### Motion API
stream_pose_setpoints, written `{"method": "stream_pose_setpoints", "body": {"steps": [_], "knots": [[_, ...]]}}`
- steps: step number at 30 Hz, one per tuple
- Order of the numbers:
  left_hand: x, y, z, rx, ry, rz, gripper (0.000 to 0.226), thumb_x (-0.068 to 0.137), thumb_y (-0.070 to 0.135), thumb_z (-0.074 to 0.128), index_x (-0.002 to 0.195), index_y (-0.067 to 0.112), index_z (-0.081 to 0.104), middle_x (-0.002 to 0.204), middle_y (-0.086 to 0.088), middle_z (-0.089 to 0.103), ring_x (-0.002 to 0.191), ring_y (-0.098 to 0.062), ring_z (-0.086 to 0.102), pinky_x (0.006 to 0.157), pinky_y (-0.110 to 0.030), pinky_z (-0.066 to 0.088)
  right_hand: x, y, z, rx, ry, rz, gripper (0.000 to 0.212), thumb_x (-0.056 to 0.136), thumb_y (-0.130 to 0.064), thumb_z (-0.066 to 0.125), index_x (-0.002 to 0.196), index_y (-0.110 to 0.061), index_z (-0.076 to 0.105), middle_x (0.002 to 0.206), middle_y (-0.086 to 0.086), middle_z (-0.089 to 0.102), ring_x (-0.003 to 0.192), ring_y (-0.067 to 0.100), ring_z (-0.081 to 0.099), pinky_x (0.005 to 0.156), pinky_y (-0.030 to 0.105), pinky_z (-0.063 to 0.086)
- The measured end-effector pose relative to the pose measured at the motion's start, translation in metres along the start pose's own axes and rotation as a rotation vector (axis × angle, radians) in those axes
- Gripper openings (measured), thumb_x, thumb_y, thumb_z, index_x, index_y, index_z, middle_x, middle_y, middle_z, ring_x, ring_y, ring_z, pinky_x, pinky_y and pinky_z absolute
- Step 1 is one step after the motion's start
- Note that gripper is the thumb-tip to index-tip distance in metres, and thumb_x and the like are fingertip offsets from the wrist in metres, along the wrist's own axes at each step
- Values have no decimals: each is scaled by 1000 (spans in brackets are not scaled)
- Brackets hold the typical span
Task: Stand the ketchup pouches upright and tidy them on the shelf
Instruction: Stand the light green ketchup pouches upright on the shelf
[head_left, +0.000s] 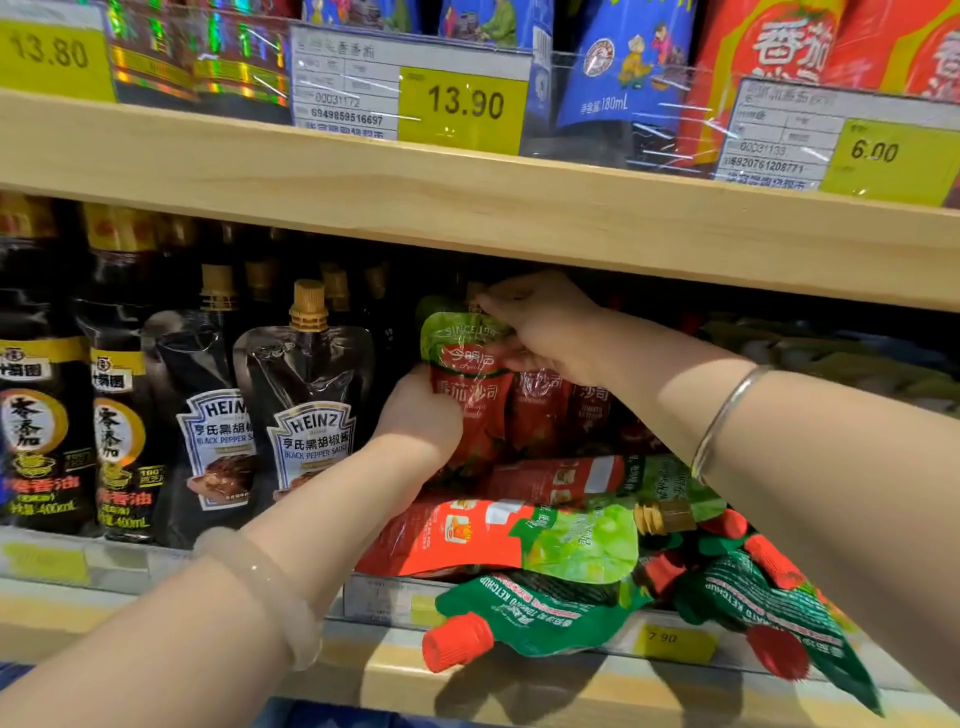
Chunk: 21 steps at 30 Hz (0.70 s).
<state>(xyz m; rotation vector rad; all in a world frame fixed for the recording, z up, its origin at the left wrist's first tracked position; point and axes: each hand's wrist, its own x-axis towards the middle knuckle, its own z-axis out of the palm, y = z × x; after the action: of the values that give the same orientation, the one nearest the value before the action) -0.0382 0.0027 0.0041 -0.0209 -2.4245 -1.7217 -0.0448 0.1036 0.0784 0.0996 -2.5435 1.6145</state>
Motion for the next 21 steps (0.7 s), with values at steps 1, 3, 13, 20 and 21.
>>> {"method": "stream_pose_setpoints", "body": {"steps": [1, 3, 13, 20, 21], "knots": [[0, -1, 0, -9, -7, -4, 32, 82, -2, 41, 107, 8, 58, 114, -16, 64, 105, -33, 57, 89, -32, 41, 0, 3, -1, -39, 28, -3, 40, 94, -21, 50, 133, -11, 47, 123, 11, 58, 61, 11, 54, 55, 21, 45], [0, -2, 0, -39, -11, -5, 34, 83, -2, 42, 107, 13, 60, 110, -13, 64, 99, -29, 57, 89, -31, 41, 1, 7, -3, -85, 84, -24, 39, 93, -20, 51, 131, -11, 51, 116, 13, 60, 65, 12, 55, 54, 20, 42], [-5, -5, 0, -7, -14, -46, 39, 85, -1, 42, 121, 6, 55, 105, -16, 59, 94, -30, 52, 81, -28, 37, -4, 28, -1, -183, -140, 431, 28, 91, 9, 33, 104, 2, 58, 119, 16, 58, 126, 30, 47, 111, 43, 35], [0, -8, -3, 36, -63, -7, 57, 85, 0, 44, 138, 20, 38, 135, -13, 51, 124, -30, 47, 104, -33, 35, -4, 29, 7, -129, -320, 382, 34, 88, 13, 32, 70, -13, 41, 75, 4, 45, 71, 19, 50, 98, 42, 44], [1, -9, -4, 33, -62, -16, 57, 85, 1, 45, 138, 20, 38, 135, -13, 51, 124, -30, 47, 105, -34, 34, -8, 27, 10, -121, -339, 383, 34, 88, 14, 31, 70, -13, 42, 75, 3, 45, 68, 15, 47, 100, 42, 43]]}}
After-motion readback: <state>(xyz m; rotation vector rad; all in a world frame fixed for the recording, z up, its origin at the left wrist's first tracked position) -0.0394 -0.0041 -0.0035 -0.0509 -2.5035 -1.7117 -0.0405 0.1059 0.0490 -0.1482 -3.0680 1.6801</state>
